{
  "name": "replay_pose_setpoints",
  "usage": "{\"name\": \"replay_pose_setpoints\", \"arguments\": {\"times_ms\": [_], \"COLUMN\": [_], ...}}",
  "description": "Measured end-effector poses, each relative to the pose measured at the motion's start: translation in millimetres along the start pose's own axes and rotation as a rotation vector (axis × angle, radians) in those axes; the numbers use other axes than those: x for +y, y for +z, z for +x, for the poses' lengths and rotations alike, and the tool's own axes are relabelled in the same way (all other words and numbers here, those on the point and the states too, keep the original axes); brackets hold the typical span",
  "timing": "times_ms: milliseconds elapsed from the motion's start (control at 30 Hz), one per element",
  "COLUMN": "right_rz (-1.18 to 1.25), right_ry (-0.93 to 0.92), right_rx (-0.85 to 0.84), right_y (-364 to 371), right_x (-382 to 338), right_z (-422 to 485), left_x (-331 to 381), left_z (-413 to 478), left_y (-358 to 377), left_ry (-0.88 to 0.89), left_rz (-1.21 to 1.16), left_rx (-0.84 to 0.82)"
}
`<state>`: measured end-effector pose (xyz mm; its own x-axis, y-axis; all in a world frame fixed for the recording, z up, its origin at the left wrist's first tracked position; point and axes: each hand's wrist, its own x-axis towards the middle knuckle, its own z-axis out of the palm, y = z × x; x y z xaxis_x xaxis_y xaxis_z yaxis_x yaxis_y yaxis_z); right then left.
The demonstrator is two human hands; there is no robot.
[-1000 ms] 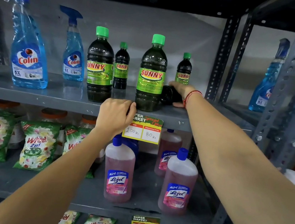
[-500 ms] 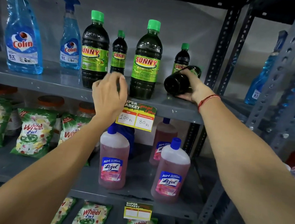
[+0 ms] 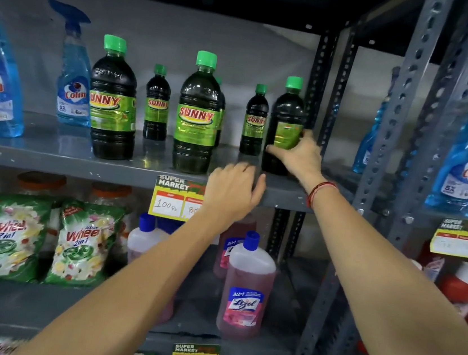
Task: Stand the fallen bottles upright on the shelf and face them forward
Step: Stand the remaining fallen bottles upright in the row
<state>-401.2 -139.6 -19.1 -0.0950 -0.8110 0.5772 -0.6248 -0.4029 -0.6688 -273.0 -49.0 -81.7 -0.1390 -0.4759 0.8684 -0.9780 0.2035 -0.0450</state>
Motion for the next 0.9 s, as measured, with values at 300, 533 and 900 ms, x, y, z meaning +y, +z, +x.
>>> {"name": "replay_pose_setpoints", "arguments": {"times_ms": [300,533,900], "right_rz": [0.56,0.447,0.126], "right_ry": [0.201,0.087,0.053], "right_rx": [-0.381,-0.385,-0.151], "right_y": [0,4,19], "right_x": [11,1,-10], "right_z": [8,2,-3], "left_x": [0,0,-1], "left_z": [-1,-2,-2], "left_y": [6,8,10], "left_ry": [-0.012,-0.017,-0.012], "left_rz": [0.091,0.078,0.079], "left_rx": [0.017,0.038,0.017]}}
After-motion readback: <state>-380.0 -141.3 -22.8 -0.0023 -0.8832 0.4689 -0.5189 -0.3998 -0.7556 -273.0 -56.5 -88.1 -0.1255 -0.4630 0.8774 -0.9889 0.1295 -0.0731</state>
